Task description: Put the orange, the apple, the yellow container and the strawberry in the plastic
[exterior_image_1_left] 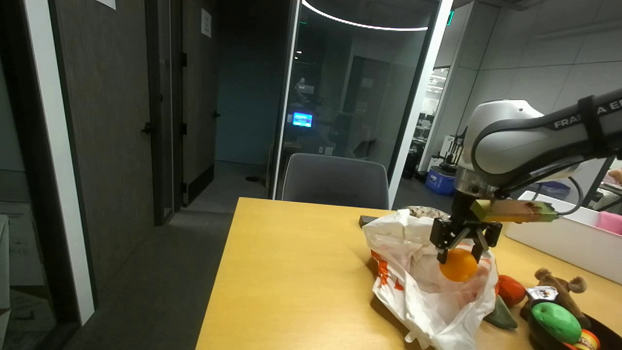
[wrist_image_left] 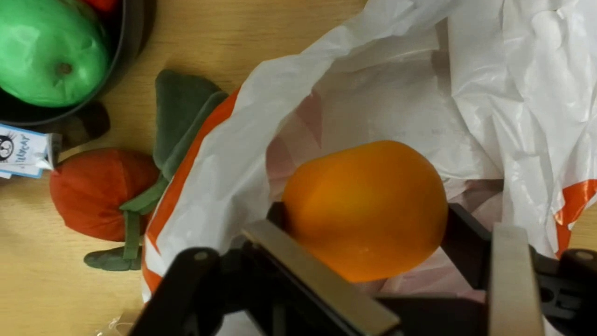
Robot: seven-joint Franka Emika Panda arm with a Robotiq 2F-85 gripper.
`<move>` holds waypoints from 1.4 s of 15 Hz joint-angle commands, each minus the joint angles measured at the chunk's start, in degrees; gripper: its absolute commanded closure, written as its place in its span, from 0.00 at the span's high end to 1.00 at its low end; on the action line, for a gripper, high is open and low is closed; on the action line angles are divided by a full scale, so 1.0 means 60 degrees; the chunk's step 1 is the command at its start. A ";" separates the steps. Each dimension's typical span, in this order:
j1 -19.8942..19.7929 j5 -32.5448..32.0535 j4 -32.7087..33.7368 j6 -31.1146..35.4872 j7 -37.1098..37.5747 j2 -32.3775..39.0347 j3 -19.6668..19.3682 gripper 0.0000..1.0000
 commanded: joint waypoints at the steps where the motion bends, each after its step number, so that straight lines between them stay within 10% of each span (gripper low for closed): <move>1: 0.0013 0.0262 0.0500 -0.0291 0.0096 0.0117 -0.0146 1.00; 5: -0.0191 0.0981 0.0706 -0.1006 -0.0345 -0.0090 -0.0318 1.00; 14: -0.1358 0.1965 0.1348 -0.6896 -0.1212 -0.0592 -0.1434 1.00; 21: -0.1888 0.2417 0.0397 -0.5553 -0.0781 -0.0147 -0.1958 1.00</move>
